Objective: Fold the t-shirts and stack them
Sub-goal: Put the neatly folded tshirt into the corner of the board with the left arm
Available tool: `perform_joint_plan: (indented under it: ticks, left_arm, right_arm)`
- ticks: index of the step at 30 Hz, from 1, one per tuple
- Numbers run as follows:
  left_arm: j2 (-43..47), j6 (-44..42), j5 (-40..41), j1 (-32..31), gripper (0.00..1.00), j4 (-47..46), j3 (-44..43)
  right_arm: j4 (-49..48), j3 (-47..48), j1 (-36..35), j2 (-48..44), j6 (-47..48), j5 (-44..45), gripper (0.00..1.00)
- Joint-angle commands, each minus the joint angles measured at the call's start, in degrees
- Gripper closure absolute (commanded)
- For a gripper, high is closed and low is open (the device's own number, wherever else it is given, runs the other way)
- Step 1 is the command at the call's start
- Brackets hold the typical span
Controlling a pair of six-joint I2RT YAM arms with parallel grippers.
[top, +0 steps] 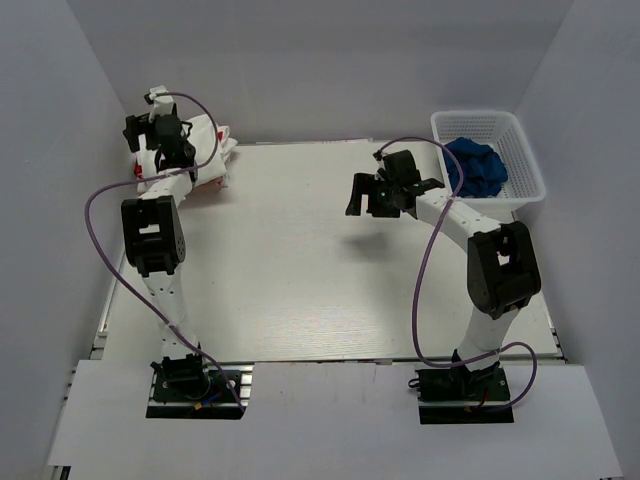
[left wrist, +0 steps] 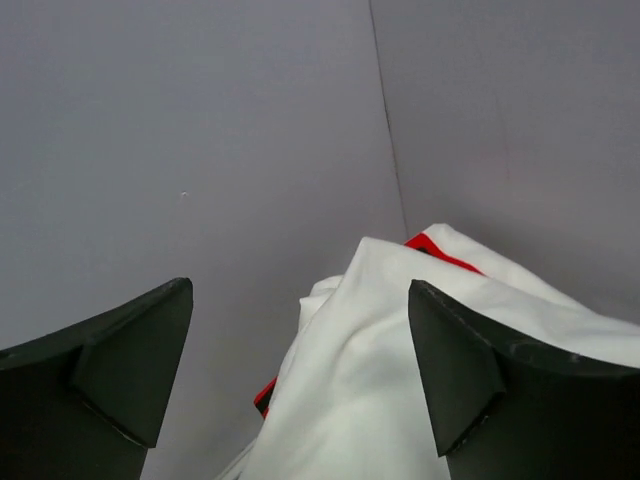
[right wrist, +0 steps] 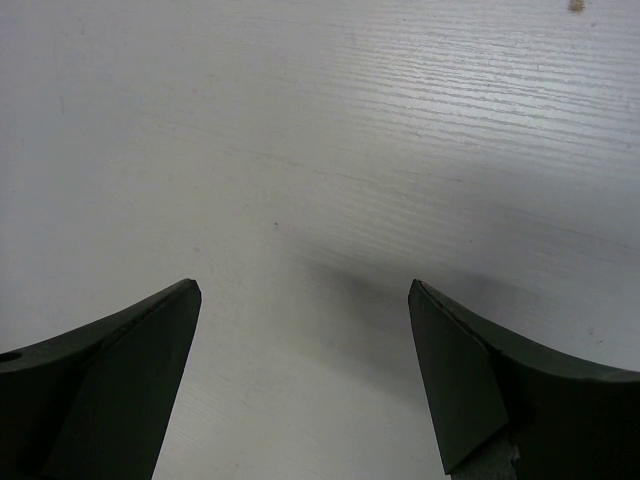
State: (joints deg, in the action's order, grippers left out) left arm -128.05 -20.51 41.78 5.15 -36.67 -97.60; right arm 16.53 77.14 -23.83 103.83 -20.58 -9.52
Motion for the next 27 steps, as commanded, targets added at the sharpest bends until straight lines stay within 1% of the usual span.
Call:
perform_joint_plan:
  ticks: [1, 2, 4, 5, 6, 8, 9, 10, 11, 12, 13, 14, 15, 16, 17, 18, 19, 20, 21, 22, 25, 27]
  left_arm:
    - [2.01, 1.78, -2.14, -0.14, 0.0, 8.05, -4.52]
    - [2.01, 3.01, -4.06, -0.14, 0.0, 11.84, -5.48]
    - [2.01, 8.1, -7.4, -0.14, 0.0, 20.97, -10.22]
    - [2.54, 9.6, -10.81, -0.14, 0.0, 28.24, -11.28]
    - [3.59, 10.92, -12.49, -0.14, 0.0, 31.1, -11.82]
    - [5.78, 14.61, -15.83, -0.14, 0.0, 34.89, -10.17]
    - [7.45, 16.28, -19.77, -0.14, 0.0, 35.69, -5.63]
    - [11.9, 19.08, -21.55, -0.66, 0.0, 34.48, -2.01]
    - [14.64, 20.06, -24.96, -0.66, 0.0, 31.86, 2.29]
    - [17.37, 20.07, -26.91, -0.66, 0.0, 24.78, 11.73]
    - [20.0, 20.07, -28.23, -0.66, 0.0, 20.71, 16.43]
    - [24.38, 19.2, -31.29, -0.66, 0.0, 17.19, 20.39]
    - [26.08, 18.41, -33.41, -0.66, 0.0, 12.8, 26.09]
    - [27.4, 17.79, -35.17, 0.12, 0.0, 11.98, 28.06]
    - [28.28, 19.27, -38.32, 0.74, 0.0, 11.97, 30.08]
    - [28.9, 19.28, -40.35, 1.7, 0.0, 11.97, 30.8]
    - [28.91, 18.33, -40.37, 1.71, 0.0, 11.97, 31.33]
    - [28.91, 16.58, -38.63, 1.71, 0.0, 11.97, 31.33]
    - [27.86, 16.56, -38.62, 1.71, 0.0, 12.58, 29.77]
    - [26.03, 16.56, -39.83, 2.23, 0.0, 15.8, 26.79]
    - [23.64, 14.63, -41.77, 2.24, 0.0, 18.98, 22.82]
    - [23.63, 11.83, -46.42, 2.24, 0.0, 20.3, 19.57]
  right_arm:
    - [-0.18, 0.64, -0.51, -1.52, 0.01, 0.29, 0.1]
    - [-0.19, 0.47, -0.51, -1.44, 0.1, 0.2, 0.1]
    - [-0.19, 0.55, -0.86, -1.52, -0.08, 0.12, 0.1]
    - [-0.36, 0.46, -0.86, -1.27, 0.45, 0.03, 0.1]
    - [-0.45, 0.55, -1.04, -1.44, 0.19, 0.03, 0.1]
    - [-0.63, 0.55, -1.21, -1.35, 1.15, 0.29, 0.1]
    - [-0.63, 0.81, -1.56, -1.35, 1.5, 0.46, 0.1]
    - [-0.54, 0.73, -1.83, -1.26, 1.68, 0.55, 0.1]
    - [-0.19, 0.81, -2.0, -1.26, 2.2, 0.55, 0.1]
    - [-0.01, 0.81, -2.18, -1.0, 2.56, 0.55, 0.1]
    - [0.51, 0.64, -2.62, -1.09, 3.17, 0.64, 0.1]
    - [0.6, 0.64, -2.79, -0.91, 3.26, 0.82, 0.1]
    - [0.86, 0.55, -2.97, -1.09, 4.13, 1.08, 0.1]
    - [0.95, 0.46, -2.97, -1.09, 4.32, 1.17, 0.1]
    - [1.48, 0.38, -3.15, -1.0, 4.41, 1.6, 0.1]
    - [1.57, 0.46, -3.23, -1.0, 4.93, 1.61, 0.1]
    - [1.74, 0.55, -3.32, -1.0, 5.02, 1.7, 0.1]
    - [1.92, 0.46, -3.5, -1.09, 5.2, 2.04, 0.1]
    - [1.66, 0.29, -3.67, -1.17, 5.28, 2.05, 0.1]
    - [1.22, -0.06, -3.67, -1.35, 5.29, 2.14, 0.1]
    - [1.13, 0.55, -3.59, -0.65, 5.2, 1.7, 0.1]
    - [1.48, 0.99, -4.02, -0.21, 5.11, 1.96, 0.1]
